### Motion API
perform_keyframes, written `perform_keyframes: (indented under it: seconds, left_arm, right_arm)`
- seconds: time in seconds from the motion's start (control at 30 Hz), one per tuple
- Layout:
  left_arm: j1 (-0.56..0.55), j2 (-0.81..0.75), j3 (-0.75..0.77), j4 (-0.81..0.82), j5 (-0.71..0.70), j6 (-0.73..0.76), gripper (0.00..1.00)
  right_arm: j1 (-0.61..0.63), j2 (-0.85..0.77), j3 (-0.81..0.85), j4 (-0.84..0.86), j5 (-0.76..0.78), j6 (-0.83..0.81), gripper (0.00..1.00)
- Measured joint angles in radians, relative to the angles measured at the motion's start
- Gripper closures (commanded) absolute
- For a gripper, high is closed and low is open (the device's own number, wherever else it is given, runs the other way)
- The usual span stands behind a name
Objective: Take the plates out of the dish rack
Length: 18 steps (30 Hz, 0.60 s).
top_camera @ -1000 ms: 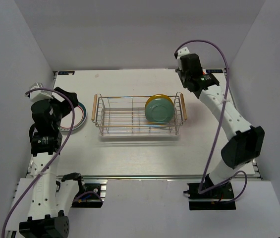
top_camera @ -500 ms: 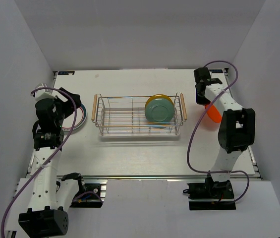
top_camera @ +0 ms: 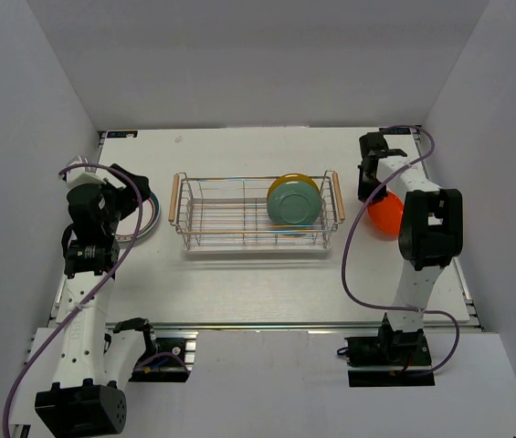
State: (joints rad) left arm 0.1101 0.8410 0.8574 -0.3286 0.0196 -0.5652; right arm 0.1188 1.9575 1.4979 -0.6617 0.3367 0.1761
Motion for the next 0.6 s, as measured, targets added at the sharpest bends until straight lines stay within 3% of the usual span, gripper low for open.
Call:
perform_keyframes:
  seconds: [0.23,0.3,0.37,0.6]
  left_arm:
    - [0.0,0.0,0.0,0.007,0.005,0.0,0.02]
    - [0.0,0.0,0.0,0.007,0.004,0.0,0.02]
    - [0.0,0.0,0.0,0.008,0.004,0.0,0.02]
    - [0.0,0.0,0.0,0.007,0.003,0.0,0.02]
  right_arm:
    - [0.001,0.029,0.002,0.003,-0.127,0.007,0.43]
    - [0.001,0.016,0.01,0.003,-0.167,-0.009,0.31]
    - [0.001,-0.008,0.027,0.001,-0.208,-0.033,0.11]
    - [0.001,-0.185,0.104,0.03,-0.397,-0.2,0.11]
